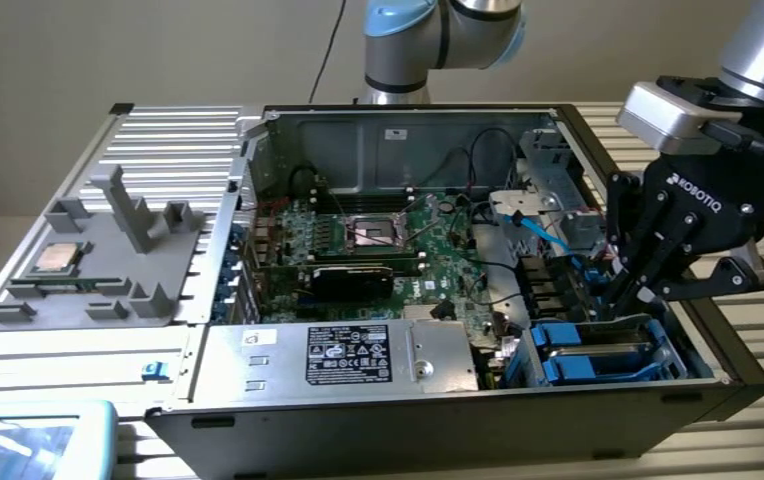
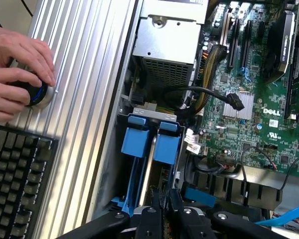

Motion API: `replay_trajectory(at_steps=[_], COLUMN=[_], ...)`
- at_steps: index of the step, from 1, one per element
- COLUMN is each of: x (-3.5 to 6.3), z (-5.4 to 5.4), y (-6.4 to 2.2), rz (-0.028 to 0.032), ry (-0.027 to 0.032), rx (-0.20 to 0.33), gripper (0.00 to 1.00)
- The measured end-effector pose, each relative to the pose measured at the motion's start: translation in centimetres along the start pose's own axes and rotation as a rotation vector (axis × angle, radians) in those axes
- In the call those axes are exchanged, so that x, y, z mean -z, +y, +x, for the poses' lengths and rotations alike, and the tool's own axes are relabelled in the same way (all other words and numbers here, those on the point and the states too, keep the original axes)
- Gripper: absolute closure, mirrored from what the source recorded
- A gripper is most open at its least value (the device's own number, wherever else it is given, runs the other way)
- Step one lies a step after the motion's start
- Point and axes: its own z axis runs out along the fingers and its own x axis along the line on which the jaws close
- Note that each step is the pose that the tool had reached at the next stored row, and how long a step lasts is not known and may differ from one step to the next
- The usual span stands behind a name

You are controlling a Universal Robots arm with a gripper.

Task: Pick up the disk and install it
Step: 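Insert the first disk wire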

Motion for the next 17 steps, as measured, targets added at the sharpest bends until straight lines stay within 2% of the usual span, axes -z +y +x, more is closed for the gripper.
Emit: replay_trajectory(at_steps=[2,8,11,14,17], x=[-0.01,-0.16,-0.29,-0.36,-0.44], z=[-0.06,-0.09,-0.1,-0.1,-0.1], y=[0.0,-0.02,-0.06,-0.12,-0.17], rz=[-0.0005,-0.0079,-0.0108,-0.0142,-0.018], ry=[-0.0002,-0.0124,-0.0163,-0.0105,0.0017], rx=[-0.004,-0.078,-0.105,-0.128,-0.148], gripper=[0.84,0.84,0.84,0.84,0.84])
